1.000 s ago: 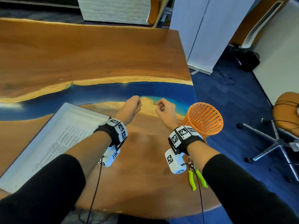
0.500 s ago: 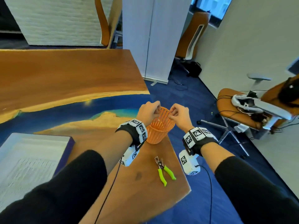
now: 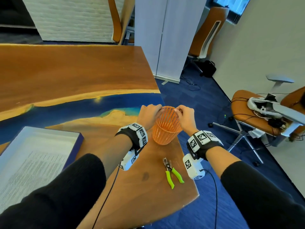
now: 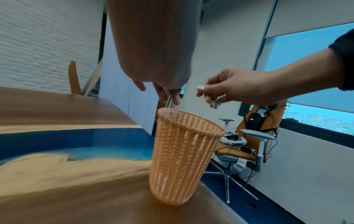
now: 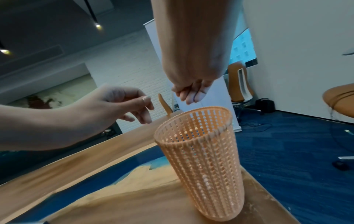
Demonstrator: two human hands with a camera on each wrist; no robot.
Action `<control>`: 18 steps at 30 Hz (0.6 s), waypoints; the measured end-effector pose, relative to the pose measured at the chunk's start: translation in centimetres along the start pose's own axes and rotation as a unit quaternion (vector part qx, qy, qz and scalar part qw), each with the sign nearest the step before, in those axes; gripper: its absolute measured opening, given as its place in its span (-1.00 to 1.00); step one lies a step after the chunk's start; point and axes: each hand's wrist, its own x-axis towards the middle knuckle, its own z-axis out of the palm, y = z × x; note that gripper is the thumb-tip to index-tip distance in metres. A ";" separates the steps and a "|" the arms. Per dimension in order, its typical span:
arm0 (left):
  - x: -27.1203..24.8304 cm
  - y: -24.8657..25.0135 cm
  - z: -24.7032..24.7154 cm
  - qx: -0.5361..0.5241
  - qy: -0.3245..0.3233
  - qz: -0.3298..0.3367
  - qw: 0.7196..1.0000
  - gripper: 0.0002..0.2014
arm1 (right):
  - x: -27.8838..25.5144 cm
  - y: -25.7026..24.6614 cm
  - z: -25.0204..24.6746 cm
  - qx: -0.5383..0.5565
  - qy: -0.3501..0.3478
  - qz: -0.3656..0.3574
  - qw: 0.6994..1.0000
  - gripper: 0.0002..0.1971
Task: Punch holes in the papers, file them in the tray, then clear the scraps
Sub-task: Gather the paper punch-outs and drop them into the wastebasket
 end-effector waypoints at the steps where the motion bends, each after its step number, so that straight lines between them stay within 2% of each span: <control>1: -0.7 -0.6 0.0 0.010 -0.002 -0.007 1.000 -0.70 | -0.1 -0.7 0.4 0.003 -0.003 -0.016 1.000 -0.81; 5: -6.1 -4.8 0.6 0.001 -0.041 -0.074 0.996 -0.84 | -0.8 -3.7 4.7 -0.008 -0.070 -0.093 0.993 -0.73; 10: -16.8 -10.5 0.7 0.031 -0.112 -0.188 0.975 -0.88 | -3.9 -6.5 14.2 -0.034 -0.243 -0.151 0.958 -0.90; 13: -23.3 -12.9 0.3 0.002 -0.147 -0.289 0.946 -0.69 | -7.2 -7.5 19.6 -0.048 -0.332 -0.171 0.926 -0.94; 16: -28.6 -14.6 0.2 -0.068 -0.159 -0.402 0.899 -0.33 | -10.6 -8.2 24.3 -0.046 -0.404 -0.170 0.898 -0.87; 18: -30.9 -15.3 0.2 -0.088 -0.178 -0.446 0.873 -0.09 | -12.3 -8.1 26.6 -0.052 -0.436 -0.178 0.880 -0.88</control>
